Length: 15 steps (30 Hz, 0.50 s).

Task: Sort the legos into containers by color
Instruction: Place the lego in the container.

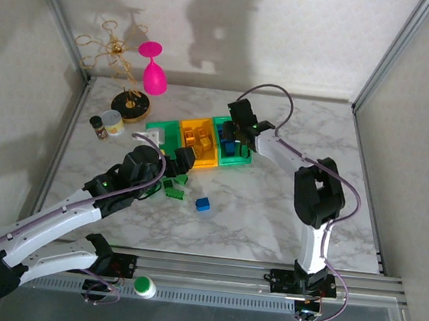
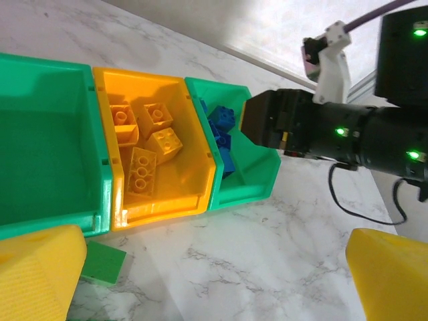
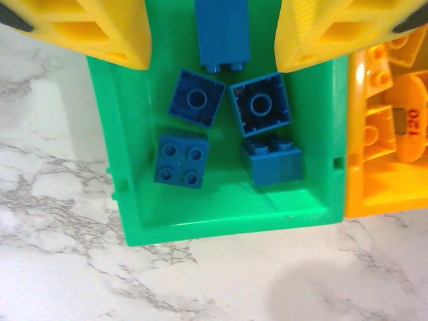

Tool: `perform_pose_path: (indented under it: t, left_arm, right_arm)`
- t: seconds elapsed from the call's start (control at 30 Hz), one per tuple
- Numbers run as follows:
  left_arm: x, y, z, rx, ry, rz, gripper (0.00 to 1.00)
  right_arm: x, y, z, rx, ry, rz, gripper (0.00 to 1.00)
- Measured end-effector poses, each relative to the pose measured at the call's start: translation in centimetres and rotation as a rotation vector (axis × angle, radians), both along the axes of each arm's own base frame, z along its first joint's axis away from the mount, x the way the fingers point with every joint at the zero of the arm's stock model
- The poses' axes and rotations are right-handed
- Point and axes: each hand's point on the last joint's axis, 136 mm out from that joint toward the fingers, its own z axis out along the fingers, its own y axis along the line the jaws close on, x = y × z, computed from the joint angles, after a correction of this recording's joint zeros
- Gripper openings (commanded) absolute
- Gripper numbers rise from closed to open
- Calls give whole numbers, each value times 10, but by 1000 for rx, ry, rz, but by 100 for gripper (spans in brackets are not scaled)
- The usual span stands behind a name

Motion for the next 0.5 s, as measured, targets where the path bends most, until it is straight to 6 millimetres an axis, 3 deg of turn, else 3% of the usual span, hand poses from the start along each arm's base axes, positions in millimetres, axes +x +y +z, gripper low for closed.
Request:
perform_pose_path:
  t: [0.2,0.5]
  left_arm:
    - [-11,10,8,-7,-7,0,100]
    - [-33,29,15,-16,-10,0,100]
  right_arm:
    - [-44,3,11,19,2,29,56]
    - [-140,37,-8,16,75,119,61]
